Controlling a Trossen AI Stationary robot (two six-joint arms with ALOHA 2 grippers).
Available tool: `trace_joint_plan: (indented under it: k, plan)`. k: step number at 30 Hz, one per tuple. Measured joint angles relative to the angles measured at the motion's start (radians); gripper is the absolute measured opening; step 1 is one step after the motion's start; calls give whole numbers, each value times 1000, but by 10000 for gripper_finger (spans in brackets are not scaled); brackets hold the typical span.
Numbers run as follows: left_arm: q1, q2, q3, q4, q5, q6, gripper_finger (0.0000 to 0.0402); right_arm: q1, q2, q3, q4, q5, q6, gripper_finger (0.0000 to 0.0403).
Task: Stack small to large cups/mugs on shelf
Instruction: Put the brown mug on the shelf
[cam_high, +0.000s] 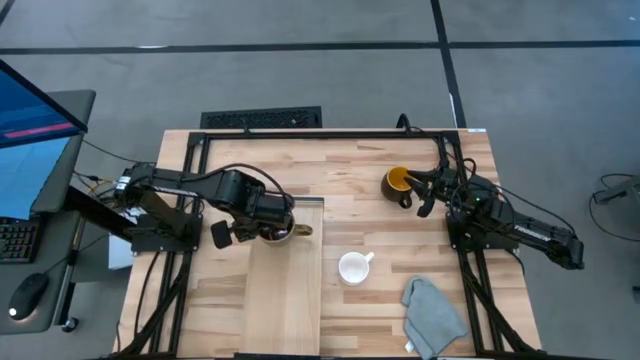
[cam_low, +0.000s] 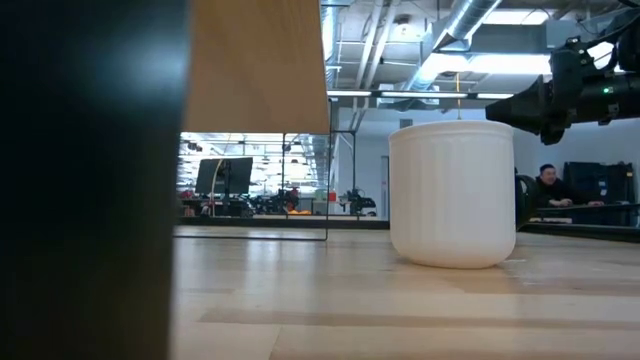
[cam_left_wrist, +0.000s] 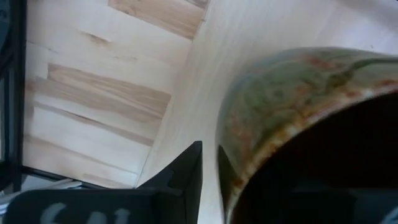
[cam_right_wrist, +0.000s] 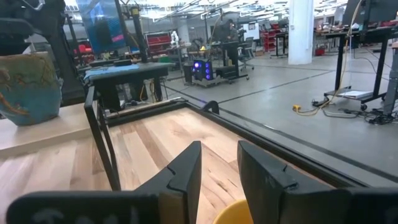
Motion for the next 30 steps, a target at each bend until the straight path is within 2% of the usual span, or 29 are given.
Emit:
trace_joint_plan:
  k: [23, 30]
  plan:
    - [0, 0, 1, 2, -43, 53, 100, 0, 0, 0, 0, 0, 0, 127]
    - [0, -1, 1, 8, -45, 79, 140, 0, 0, 0, 0, 0, 0, 127]
